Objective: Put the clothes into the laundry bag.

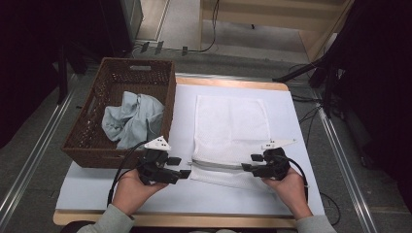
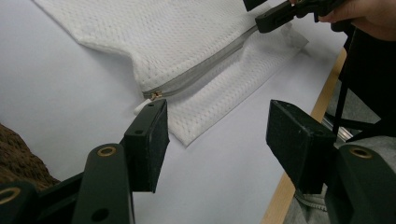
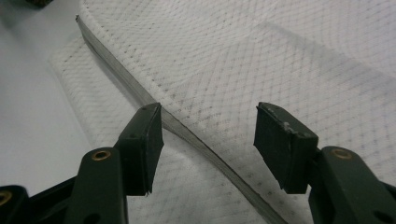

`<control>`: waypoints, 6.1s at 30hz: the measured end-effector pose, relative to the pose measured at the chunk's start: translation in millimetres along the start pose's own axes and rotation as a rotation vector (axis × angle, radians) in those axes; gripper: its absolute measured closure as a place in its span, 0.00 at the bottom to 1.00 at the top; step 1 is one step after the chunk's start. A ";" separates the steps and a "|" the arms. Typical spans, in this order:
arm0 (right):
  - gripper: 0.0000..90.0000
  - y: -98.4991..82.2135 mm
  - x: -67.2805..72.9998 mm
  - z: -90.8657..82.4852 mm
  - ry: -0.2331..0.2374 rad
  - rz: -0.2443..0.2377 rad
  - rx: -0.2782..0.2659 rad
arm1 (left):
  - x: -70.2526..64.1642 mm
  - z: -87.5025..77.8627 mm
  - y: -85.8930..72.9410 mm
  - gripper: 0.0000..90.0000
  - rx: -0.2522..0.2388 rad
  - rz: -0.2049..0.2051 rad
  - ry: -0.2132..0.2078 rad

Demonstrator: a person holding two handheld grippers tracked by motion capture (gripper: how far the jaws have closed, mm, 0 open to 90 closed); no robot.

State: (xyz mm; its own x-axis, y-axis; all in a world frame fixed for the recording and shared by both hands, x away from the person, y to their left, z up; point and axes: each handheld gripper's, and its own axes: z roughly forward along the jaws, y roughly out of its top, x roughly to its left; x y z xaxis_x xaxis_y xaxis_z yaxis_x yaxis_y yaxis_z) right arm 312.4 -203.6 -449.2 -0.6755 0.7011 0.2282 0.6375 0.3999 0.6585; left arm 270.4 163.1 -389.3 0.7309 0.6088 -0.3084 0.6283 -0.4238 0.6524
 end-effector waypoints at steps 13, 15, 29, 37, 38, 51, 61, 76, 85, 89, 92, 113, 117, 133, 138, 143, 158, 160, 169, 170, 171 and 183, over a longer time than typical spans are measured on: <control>0.42 -2.1 5.3 14.6 0.016 -0.035 0.022 | 0.8 -0.3 -0.4 0.44 0.002 -0.003 0.002; 0.41 -2.1 7.0 17.5 0.008 -0.051 0.033 | 0.9 -0.3 -0.2 0.44 0.005 -0.004 0.003; 0.46 5.1 14.0 35.8 -0.089 -0.104 0.072 | 1.2 -0.2 -0.2 0.44 0.005 -0.006 0.001; 0.57 11.5 11.9 37.6 -0.081 -0.053 0.048 | 1.5 -0.3 -0.4 0.44 0.001 -0.009 -0.005; 0.58 12.0 10.6 38.1 -0.080 -0.046 0.042 | 1.5 0.0 -0.4 0.44 0.003 -0.008 -0.006; 0.82 17.2 8.4 47.3 -0.090 -0.025 0.022 | 1.2 2.3 -0.3 0.45 0.005 -0.015 -0.017; 0.93 26.0 8.4 40.1 -0.086 -0.003 -0.037 | 0.1 3.6 -0.5 0.45 0.010 -0.012 -0.019; 0.93 39.8 15.8 9.9 -0.079 -0.011 -0.146 | 0.3 5.0 -0.6 0.46 0.013 -0.019 -0.026; 0.96 47.5 16.4 -0.8 -0.027 0.023 -0.171 | -2.7 2.6 -0.8 0.46 0.009 -0.033 -0.047; 0.97 48.5 15.6 -1.0 -0.010 0.039 -0.167 | -5.6 0.5 1.8 0.46 0.015 -0.029 -0.045; 0.97 47.6 15.2 -1.0 -0.003 0.051 -0.173 | -7.5 -1.8 4.6 0.47 0.008 -0.024 -0.050; 0.98 49.1 14.4 1.8 0.025 0.065 -0.127 | -5.7 -19.2 30.8 0.48 0.012 -0.017 -0.032; 0.99 48.7 13.5 2.3 0.032 0.063 -0.128 | -3.8 -21.5 35.2 0.49 0.013 -0.013 -0.027; 0.98 42.9 9.5 6.8 0.060 0.060 -0.117 | 13.8 -38.3 53.1 0.49 0.013 -0.027 0.009; 0.98 42.4 10.2 7.4 0.051 0.047 -0.115 | 22.0 -43.4 56.9 0.49 0.023 -0.031 0.033; 0.98 44.0 11.0 5.7 0.063 0.060 -0.132 | 32.5 -54.6 61.9 0.50 0.019 -0.041 0.058; 0.98 45.6 10.4 4.3 0.053 0.053 -0.121 | 68.3 -86.0 68.7 0.46 0.042 -0.052 0.151; 0.98 45.4 10.5 4.3 0.051 0.051 -0.121 | 75.6 -91.0 69.5 0.42 0.022 -0.066 0.169; 0.98 45.6 11.0 4.2 0.046 0.047 -0.118 | 105.6 -102.6 72.9 0.32 0.010 -0.097 0.212; 0.98 45.6 11.6 4.2 0.044 0.049 -0.118 | 108.4 -102.3 72.8 0.31 0.010 -0.100 0.220; 0.98 45.7 11.7 4.3 0.045 0.049 -0.116 | 110.5 -101.9 72.7 0.29 0.012 -0.101 0.228; 0.98 45.8 11.3 4.5 0.048 0.054 -0.123 | 144.2 -92.2 69.0 0.27 0.029 -0.145 0.249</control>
State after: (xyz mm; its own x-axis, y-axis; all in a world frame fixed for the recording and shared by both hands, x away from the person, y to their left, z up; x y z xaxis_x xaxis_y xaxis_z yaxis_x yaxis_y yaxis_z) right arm 335.7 -174.7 -419.7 -0.6606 0.6890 0.2980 0.6252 0.2853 0.7264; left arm 394.6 283.4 -324.9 0.5472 0.8089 -0.2150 0.7313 -0.3372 0.5928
